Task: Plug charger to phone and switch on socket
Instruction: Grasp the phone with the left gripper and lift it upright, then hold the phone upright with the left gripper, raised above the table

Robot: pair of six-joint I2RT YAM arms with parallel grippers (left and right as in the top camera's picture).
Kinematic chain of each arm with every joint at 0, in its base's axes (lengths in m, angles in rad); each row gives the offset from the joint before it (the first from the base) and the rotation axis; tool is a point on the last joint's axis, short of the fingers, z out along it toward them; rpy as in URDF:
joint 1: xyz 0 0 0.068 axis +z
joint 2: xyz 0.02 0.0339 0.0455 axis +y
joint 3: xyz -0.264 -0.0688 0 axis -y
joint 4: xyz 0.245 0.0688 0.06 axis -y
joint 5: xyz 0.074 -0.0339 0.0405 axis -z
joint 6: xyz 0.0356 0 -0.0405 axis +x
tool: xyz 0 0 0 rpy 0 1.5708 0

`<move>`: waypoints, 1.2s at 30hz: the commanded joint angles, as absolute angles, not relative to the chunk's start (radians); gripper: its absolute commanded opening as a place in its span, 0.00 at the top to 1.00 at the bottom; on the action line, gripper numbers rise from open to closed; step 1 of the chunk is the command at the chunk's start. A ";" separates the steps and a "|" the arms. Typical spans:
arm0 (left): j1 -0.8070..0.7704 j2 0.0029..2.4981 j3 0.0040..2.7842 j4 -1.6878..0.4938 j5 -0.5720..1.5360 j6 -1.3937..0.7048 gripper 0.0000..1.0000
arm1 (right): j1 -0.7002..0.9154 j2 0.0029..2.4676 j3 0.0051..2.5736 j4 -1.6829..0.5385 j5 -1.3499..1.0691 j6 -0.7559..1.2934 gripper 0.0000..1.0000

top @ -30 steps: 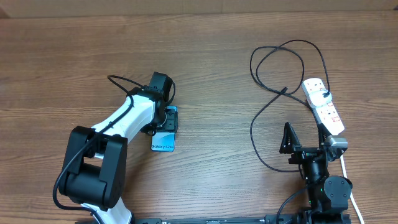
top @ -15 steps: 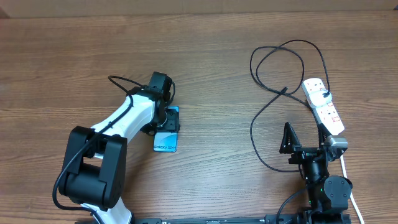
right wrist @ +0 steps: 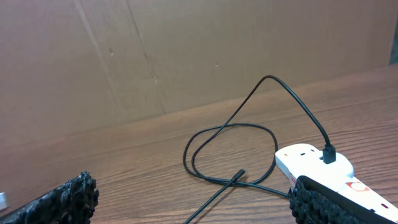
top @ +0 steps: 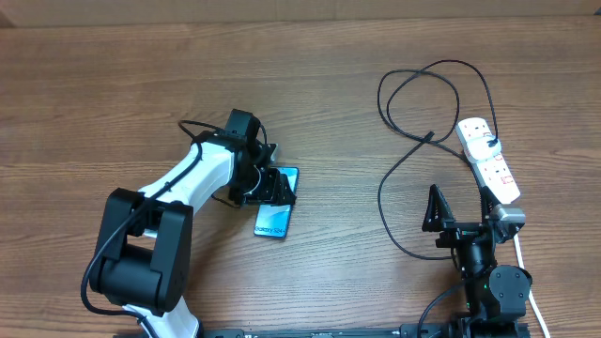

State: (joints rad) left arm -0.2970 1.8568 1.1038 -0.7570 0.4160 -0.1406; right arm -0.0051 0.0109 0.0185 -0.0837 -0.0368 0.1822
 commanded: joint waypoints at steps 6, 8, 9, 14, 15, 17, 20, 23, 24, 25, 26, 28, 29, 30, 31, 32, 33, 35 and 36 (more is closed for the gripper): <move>-0.299 1.890 1.085 -0.738 0.679 -0.028 0.47 | -0.001 0.003 0.008 -0.081 -0.030 0.174 0.00; -0.298 1.890 1.085 -0.727 0.715 -0.028 0.47 | -0.001 0.003 0.008 -0.081 -0.030 0.174 0.00; -0.297 1.890 1.085 -0.721 0.736 -0.024 0.46 | -0.001 0.003 0.008 -0.081 -0.030 0.174 0.00; -0.292 1.890 1.085 -0.682 0.852 -0.006 0.46 | -0.001 0.003 0.008 -0.081 -0.030 0.174 0.00; -0.292 1.890 1.085 -0.672 0.878 -0.006 0.46 | -0.001 0.003 0.008 -0.081 -0.030 0.174 0.00; -0.290 1.890 1.085 -0.652 0.931 -0.007 0.46 | -0.001 0.003 0.008 -0.081 -0.030 0.174 0.00; -0.284 1.890 1.085 -0.620 1.029 -0.007 0.46 | -0.001 0.003 0.008 -0.081 -0.030 0.174 0.00; -0.282 1.890 1.085 -0.588 1.113 -0.007 0.46 | -0.001 0.003 0.008 -0.081 -0.030 0.174 0.00; -0.282 1.890 1.085 -0.578 1.140 -0.008 0.47 | -0.001 0.003 0.008 -0.081 -0.030 0.174 0.00; -0.282 1.890 1.085 -0.570 1.163 -0.013 0.46 | -0.001 0.003 0.008 -0.081 -0.030 0.174 0.00; -0.282 1.890 1.085 -0.545 1.201 -0.047 0.48 | -0.001 0.003 0.008 -0.081 -0.030 0.174 0.00; -0.282 1.890 1.085 -0.513 1.233 -0.096 0.48 | -0.001 0.003 0.008 -0.081 -0.030 0.174 0.00; -0.282 1.890 1.085 -0.494 1.254 -0.118 0.48 | -0.001 0.003 0.008 -0.081 -0.030 0.174 0.00; -0.282 1.890 1.085 -0.470 1.276 -0.144 0.48 | -0.001 0.003 0.008 -0.081 -0.030 0.174 0.00; -0.282 1.890 1.085 -0.450 1.296 -0.168 0.49 | -0.001 0.003 0.008 -0.081 -0.030 0.174 0.00; -0.282 1.890 1.085 -0.430 1.314 -0.193 0.49 | -0.001 0.003 0.008 -0.081 -0.030 0.174 0.00; -0.282 1.890 1.085 -0.410 1.327 -0.221 0.50 | -0.001 0.003 0.008 -0.081 -0.030 0.174 0.00; -0.282 1.890 1.085 -0.376 1.341 -0.282 0.50 | -0.001 0.003 0.008 -0.081 -0.030 0.174 0.00; -0.282 1.890 1.085 -0.360 1.344 -0.317 0.51 | -0.001 0.003 0.008 -0.081 -0.030 0.174 0.00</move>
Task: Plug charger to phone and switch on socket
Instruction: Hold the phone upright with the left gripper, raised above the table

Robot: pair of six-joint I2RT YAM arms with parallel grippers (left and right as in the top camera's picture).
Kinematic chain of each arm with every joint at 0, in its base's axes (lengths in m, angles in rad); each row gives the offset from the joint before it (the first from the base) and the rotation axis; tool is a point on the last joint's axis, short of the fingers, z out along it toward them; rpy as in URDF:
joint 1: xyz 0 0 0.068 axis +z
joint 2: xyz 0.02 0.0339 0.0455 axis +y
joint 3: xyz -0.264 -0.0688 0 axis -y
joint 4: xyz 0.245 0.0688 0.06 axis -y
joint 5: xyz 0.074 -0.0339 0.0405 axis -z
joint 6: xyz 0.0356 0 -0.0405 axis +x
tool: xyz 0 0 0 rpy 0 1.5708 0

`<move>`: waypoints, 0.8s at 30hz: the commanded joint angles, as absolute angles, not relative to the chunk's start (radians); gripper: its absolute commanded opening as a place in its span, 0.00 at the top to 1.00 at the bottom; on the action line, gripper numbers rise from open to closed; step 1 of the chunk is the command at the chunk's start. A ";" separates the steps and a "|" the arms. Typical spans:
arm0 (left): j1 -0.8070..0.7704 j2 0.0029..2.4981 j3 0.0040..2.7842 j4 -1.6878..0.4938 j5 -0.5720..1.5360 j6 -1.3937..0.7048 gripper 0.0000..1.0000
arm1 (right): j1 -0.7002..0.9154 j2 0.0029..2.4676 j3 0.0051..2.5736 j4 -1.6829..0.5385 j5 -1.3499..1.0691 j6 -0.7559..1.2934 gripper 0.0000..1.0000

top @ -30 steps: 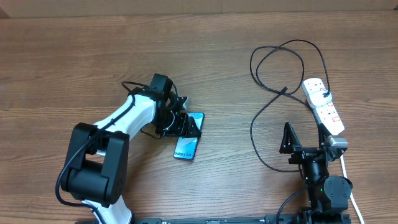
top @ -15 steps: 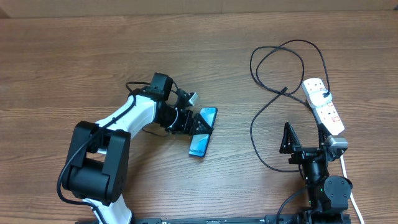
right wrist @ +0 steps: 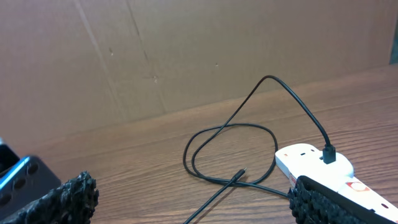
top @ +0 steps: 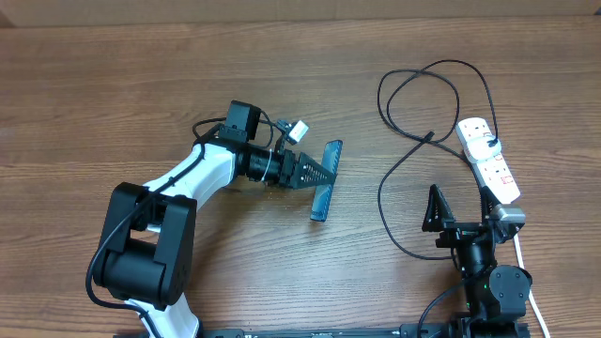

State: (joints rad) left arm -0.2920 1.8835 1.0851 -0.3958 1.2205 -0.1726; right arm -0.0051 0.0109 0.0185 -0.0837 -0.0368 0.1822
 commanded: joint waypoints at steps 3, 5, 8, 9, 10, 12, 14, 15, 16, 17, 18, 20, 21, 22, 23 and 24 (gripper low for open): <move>-0.282 1.890 1.085 -0.316 1.349 -0.409 0.50 | -0.001 0.003 0.008 -0.081 -0.030 0.174 0.00; -0.282 1.890 1.085 -0.281 1.370 -0.445 0.50 | -0.001 0.003 0.008 -0.081 -0.030 0.174 0.00; -0.282 1.890 1.085 -0.228 1.404 -0.530 0.50 | -0.001 0.003 0.008 -0.081 -0.030 0.174 0.00; -0.282 1.890 1.085 -0.213 1.411 -0.564 0.50 | -0.001 0.003 0.008 -0.081 -0.030 0.174 0.00; -0.282 1.890 1.085 -0.196 1.415 -0.605 0.51 | -0.001 0.003 0.008 -0.081 -0.030 0.174 0.00; -0.282 1.890 1.085 -0.162 1.417 -0.678 0.54 | -0.001 0.003 0.008 -0.081 -0.030 0.174 0.00; -0.282 1.890 1.085 -0.109 1.432 -0.768 0.56 | -0.001 0.003 0.008 -0.081 -0.030 0.174 0.00; -0.282 1.890 1.085 -0.087 1.436 -0.797 0.55 | -0.001 0.003 0.008 -0.081 -0.030 0.174 0.00; -0.281 1.890 1.085 -0.067 1.442 -0.825 0.55 | -0.001 0.003 0.008 -0.081 -0.030 0.174 0.00; -0.281 1.890 1.085 -0.049 1.446 -0.851 0.54 | -0.001 0.003 0.008 -0.081 -0.030 0.174 0.00; -0.281 1.890 1.085 -0.034 1.450 -0.875 0.54 | -0.001 0.003 0.008 -0.081 -0.030 0.174 0.00; -0.281 1.890 1.085 -0.006 1.461 -0.919 0.54 | -0.001 0.003 0.008 -0.081 -0.030 0.174 0.00; -0.281 1.890 1.085 0.006 1.467 -0.946 0.54 | -0.001 0.003 0.008 -0.081 -0.030 0.174 0.00; -0.281 1.890 1.085 0.015 1.469 -0.966 0.54 | -0.001 0.003 0.008 -0.081 -0.030 0.174 0.00; -0.281 1.890 1.085 0.021 1.470 -0.987 0.54 | -0.001 0.003 0.008 -0.081 -0.030 0.174 0.00; -0.281 1.890 1.085 0.029 1.472 -1.001 0.55 | -0.001 0.003 0.008 -0.081 -0.030 0.174 0.00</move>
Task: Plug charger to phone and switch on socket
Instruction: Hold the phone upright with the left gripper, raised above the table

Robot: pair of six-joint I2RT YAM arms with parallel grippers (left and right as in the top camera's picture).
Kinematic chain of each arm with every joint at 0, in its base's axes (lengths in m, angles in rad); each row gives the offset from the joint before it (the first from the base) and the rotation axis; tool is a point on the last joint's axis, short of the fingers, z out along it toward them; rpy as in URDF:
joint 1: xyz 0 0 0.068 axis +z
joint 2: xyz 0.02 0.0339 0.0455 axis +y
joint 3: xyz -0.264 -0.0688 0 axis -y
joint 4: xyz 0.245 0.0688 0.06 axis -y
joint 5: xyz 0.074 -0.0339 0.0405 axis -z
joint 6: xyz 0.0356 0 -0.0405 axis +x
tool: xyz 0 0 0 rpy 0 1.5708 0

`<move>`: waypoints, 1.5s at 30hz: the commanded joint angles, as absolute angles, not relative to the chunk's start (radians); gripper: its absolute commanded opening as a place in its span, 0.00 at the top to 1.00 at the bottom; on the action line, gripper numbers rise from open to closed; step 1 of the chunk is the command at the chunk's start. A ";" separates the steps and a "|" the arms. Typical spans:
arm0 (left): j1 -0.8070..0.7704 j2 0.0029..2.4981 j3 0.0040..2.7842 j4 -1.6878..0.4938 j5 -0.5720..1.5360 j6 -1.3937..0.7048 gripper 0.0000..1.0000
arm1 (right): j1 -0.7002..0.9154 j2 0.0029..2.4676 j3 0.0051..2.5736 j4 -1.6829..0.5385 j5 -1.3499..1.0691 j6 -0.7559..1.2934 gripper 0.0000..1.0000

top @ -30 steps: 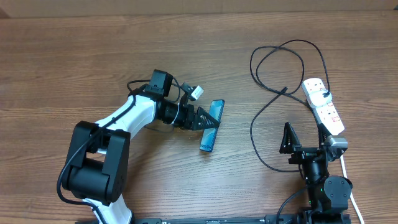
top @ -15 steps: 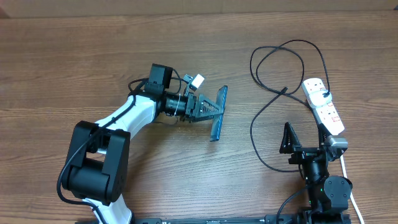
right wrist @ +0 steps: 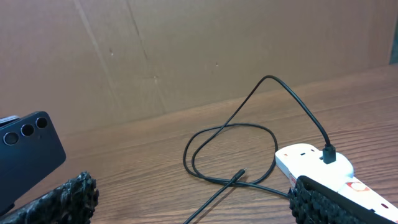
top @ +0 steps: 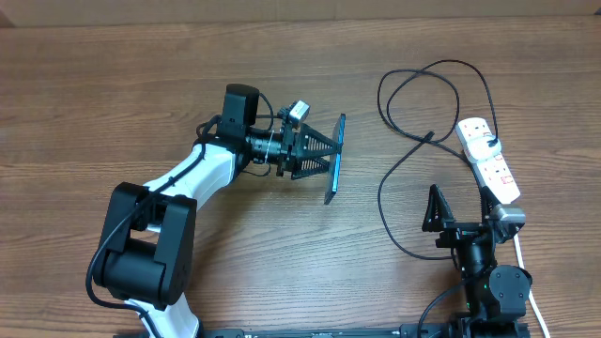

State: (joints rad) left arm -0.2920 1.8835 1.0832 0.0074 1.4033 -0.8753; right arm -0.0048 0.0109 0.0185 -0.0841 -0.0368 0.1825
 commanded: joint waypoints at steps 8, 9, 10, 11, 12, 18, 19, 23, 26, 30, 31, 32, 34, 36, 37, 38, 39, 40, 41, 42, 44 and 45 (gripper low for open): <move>-0.281 1.890 1.085 0.035 1.471 -1.083 0.54 | -0.001 0.003 0.008 -0.081 -0.030 0.174 0.00; -0.281 1.890 1.085 0.035 1.472 -1.087 0.55 | -0.001 0.003 0.008 -0.081 -0.030 0.174 0.00; -0.281 1.890 1.085 0.035 1.471 -1.095 0.55 | -0.001 0.003 0.008 -0.081 -0.030 0.174 0.00; -0.281 1.890 1.085 0.036 1.471 -1.102 0.55 | -0.001 0.003 0.008 -0.081 -0.030 0.174 0.00; -0.281 1.890 1.085 0.036 1.470 -1.108 0.55 | -0.001 0.003 0.008 -0.081 -0.030 0.174 0.00; -0.281 1.890 1.085 0.035 1.467 -1.109 0.55 | -0.001 0.003 0.008 -0.081 -0.030 0.174 0.00; -0.281 1.890 1.085 0.035 1.467 -1.108 0.55 | -0.001 0.003 0.008 -0.081 -0.030 0.174 0.00; -0.281 1.890 1.085 0.041 1.463 -1.108 0.57 | -0.001 0.003 0.008 -0.081 -0.030 0.174 0.00; -0.281 1.890 1.085 0.059 1.459 -1.109 0.57 | -0.001 0.003 0.008 -0.081 -0.030 0.174 0.00; -0.281 1.890 1.085 0.065 1.456 -1.127 0.58 | -0.001 0.003 0.008 -0.081 -0.030 0.174 0.00; -0.281 1.890 1.085 0.065 1.456 -1.127 0.58 | -0.001 0.003 0.008 -0.081 -0.030 0.174 0.00; -0.281 1.890 1.085 0.065 1.456 -1.127 0.58 | -0.001 0.003 0.008 -0.081 -0.030 0.174 0.00; -0.281 1.890 1.085 0.065 1.452 -1.128 0.58 | -0.001 0.003 0.008 -0.081 -0.030 0.174 0.00; -0.281 1.890 1.085 0.065 1.450 -1.136 0.56 | -0.001 0.003 0.008 -0.081 -0.030 0.174 0.00; -0.281 1.890 1.085 0.065 1.449 -1.149 0.56 | -0.001 0.003 0.008 -0.081 -0.030 0.174 0.00; -0.282 1.890 1.085 0.065 1.450 -1.160 0.56 | -0.001 0.003 0.008 -0.081 -0.030 0.174 0.00; -0.282 1.890 1.085 0.065 1.450 -1.175 0.56 | -0.001 0.003 0.008 -0.081 -0.030 0.174 0.00; -0.282 1.890 1.085 0.065 1.449 -1.185 0.56 | -0.001 0.003 0.008 -0.081 -0.030 0.174 0.00; -0.282 1.890 1.085 0.065 1.448 -1.192 0.57 | -0.001 0.003 0.008 -0.081 -0.030 0.174 0.00; -0.282 1.890 1.085 0.065 1.448 -1.193 0.56 | -0.001 0.003 0.008 -0.081 -0.030 0.174 0.00; -0.281 1.890 1.085 0.065 1.448 -1.193 0.56 | -0.001 0.003 0.008 -0.081 -0.030 0.174 0.00; -0.281 1.890 1.085 0.065 1.448 -1.193 0.56 | -0.001 0.003 0.008 -0.081 -0.030 0.174 0.00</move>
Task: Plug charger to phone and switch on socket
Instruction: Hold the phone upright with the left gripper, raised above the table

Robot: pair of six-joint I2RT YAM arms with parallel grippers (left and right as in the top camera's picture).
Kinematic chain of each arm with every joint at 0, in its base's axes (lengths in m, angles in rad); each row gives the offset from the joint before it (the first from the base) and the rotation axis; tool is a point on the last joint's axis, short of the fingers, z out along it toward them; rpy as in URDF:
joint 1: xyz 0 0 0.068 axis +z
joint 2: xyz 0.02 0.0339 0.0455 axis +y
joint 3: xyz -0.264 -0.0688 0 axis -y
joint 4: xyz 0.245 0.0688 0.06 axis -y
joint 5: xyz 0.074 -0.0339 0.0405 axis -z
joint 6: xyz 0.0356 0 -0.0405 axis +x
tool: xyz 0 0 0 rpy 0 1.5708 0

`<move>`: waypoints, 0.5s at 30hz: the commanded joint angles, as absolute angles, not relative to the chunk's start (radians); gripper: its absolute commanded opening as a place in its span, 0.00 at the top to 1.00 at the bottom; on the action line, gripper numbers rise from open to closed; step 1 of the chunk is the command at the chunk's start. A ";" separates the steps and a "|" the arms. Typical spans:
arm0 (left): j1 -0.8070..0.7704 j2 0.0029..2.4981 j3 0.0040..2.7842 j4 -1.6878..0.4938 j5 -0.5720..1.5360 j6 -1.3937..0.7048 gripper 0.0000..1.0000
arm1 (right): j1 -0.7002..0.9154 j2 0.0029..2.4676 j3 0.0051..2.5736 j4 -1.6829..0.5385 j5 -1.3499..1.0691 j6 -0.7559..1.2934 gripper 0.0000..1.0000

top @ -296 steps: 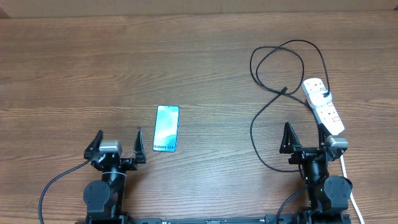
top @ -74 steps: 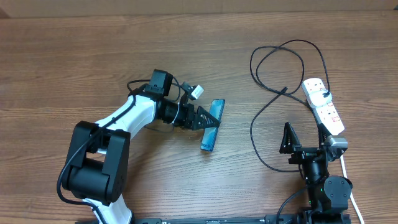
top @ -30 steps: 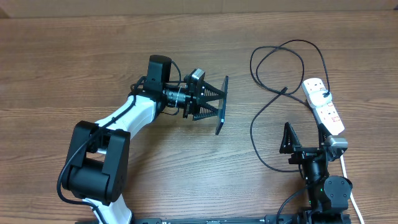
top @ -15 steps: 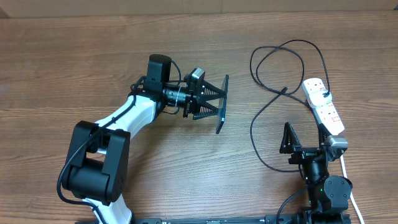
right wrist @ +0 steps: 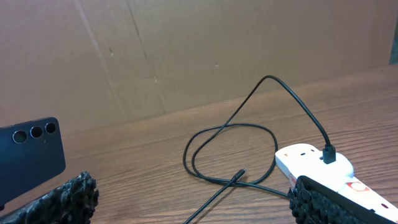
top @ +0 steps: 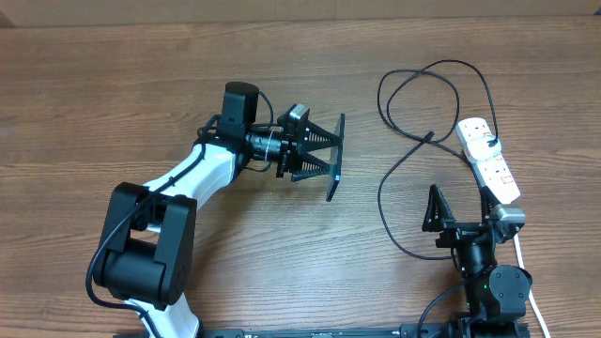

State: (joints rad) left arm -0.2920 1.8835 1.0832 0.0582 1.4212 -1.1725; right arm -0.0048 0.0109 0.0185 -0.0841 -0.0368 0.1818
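Note:
My left gripper [top: 324, 158] is shut on a dark phone [top: 334, 158], holding it on edge above the table's middle; its back with three camera lenses shows at the far left of the right wrist view [right wrist: 31, 152]. A black charger cable [top: 413, 141] loops on the right, its free plug tip [right wrist: 240, 172] lying on the wood. The cable's other end is plugged into a white socket strip [top: 488, 160]. My right gripper [top: 460, 218] rests near the front edge, open, with nothing between its fingers [right wrist: 71, 199].
A brown cardboard wall [right wrist: 186, 50] stands behind the wooden table [top: 141, 75]. The strip's white lead runs to the front right edge.
The phone in my left gripper has turned slightly and sits a bit lower in the right wrist view. The right arm, cable and strip have not moved.
My left gripper was down on the phone lying flat, screen up, left of centre. Then it held the phone raised and tilted further right. Later the phone stood on edge near the cable, where it remains. The right arm stayed still throughout.

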 commanded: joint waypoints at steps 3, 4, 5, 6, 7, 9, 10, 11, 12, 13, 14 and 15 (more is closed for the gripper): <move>-0.281 1.890 1.085 0.065 1.446 -1.193 0.57 | -0.001 0.003 0.008 -0.081 -0.030 0.174 0.00; -0.281 1.890 1.085 0.065 1.439 -1.193 0.57 | -0.001 0.003 0.008 -0.081 -0.030 0.174 0.00; -0.282 1.890 1.085 0.066 1.432 -1.193 0.57 | -0.001 0.003 0.008 -0.081 -0.030 0.174 0.00; -0.282 1.890 1.085 0.069 1.428 -1.192 0.57 | -0.001 0.003 0.008 -0.081 -0.030 0.174 0.00; -0.282 1.890 1.085 0.072 1.424 -1.192 0.57 | -0.001 0.003 0.008 -0.081 -0.030 0.174 0.00; -0.282 1.890 1.085 0.092 1.423 -1.193 0.57 | -0.001 0.003 0.008 -0.081 -0.030 0.174 0.00; -0.282 1.890 1.085 0.103 1.423 -1.193 0.57 | -0.001 0.003 0.008 -0.081 -0.030 0.174 0.00; -0.282 1.890 1.085 0.111 1.423 -1.193 0.57 | -0.001 0.003 0.008 -0.081 -0.030 0.174 0.00; -0.282 1.890 1.085 0.111 1.422 -1.193 0.57 | -0.001 0.003 0.008 -0.081 -0.030 0.174 0.00; -0.282 1.890 1.085 0.111 1.423 -1.193 0.57 | -0.001 0.003 0.008 -0.081 -0.030 0.174 0.00; -0.282 1.890 1.085 0.111 1.422 -1.193 0.57 | -0.001 0.003 0.008 -0.081 -0.030 0.174 0.00; -0.282 1.890 1.085 0.111 1.422 -1.193 0.57 | -0.001 0.003 0.008 -0.081 -0.030 0.174 0.00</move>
State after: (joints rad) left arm -0.2920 1.8835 1.0832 0.1020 1.4052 -1.1812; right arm -0.0048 0.0109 0.0185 -0.0837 -0.0368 0.1822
